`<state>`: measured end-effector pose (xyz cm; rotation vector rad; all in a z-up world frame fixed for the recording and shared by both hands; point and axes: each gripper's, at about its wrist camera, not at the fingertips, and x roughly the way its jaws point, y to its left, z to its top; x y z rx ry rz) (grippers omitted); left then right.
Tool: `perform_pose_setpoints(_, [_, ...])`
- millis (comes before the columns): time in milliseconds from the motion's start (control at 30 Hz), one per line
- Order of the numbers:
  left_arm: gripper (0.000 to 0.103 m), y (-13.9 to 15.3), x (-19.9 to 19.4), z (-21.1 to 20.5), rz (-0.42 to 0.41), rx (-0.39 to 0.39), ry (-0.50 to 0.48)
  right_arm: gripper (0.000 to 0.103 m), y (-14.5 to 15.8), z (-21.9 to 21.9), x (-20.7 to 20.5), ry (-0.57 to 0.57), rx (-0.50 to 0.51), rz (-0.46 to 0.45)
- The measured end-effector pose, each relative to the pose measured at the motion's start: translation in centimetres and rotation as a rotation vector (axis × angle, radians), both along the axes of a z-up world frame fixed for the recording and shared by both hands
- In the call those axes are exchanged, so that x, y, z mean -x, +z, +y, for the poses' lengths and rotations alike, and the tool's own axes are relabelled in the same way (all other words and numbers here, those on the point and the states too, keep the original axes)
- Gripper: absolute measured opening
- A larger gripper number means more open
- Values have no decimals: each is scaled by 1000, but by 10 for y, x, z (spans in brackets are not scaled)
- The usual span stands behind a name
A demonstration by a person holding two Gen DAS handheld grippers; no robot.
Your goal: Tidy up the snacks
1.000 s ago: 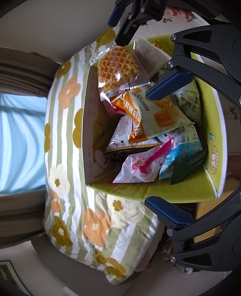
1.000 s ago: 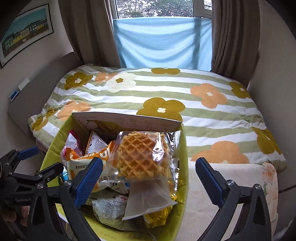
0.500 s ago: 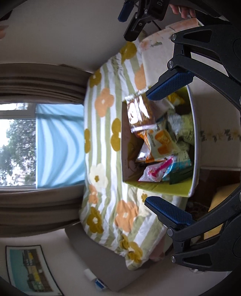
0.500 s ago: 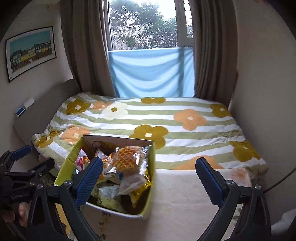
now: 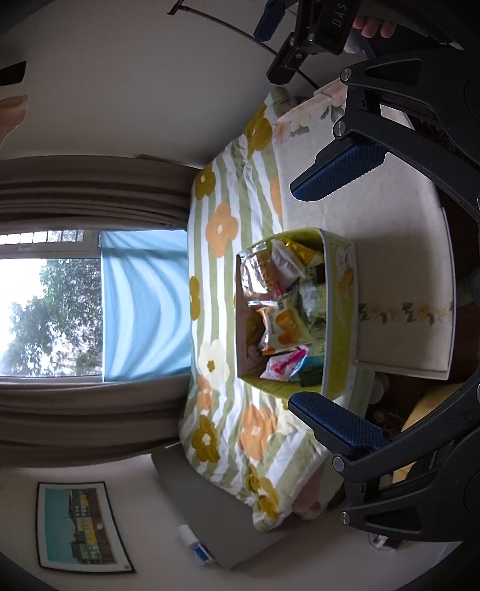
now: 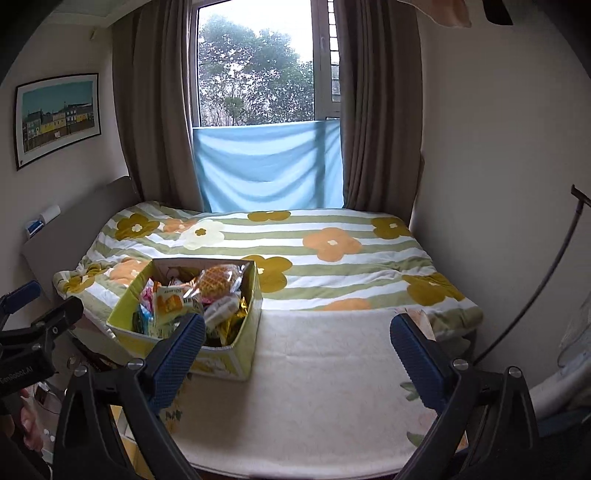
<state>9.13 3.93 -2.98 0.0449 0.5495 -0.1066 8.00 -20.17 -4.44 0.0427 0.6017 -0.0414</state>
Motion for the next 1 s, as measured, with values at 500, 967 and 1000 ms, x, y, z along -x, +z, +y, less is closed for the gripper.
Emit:
perform_pose_setpoints(500, [103, 1, 36, -13, -15, -6, 11, 100, 0, -16, 39, -23, 1, -34])
perform_pose_setpoints(967, [103, 2, 36, -21, -11, -6, 11, 100, -1, -18, 39, -26, 5, -35])
perform_pose_setpoints(1000, [103, 2, 35, -23, -13, -7, 12, 100, -2, -19, 39, -28, 5, -34])
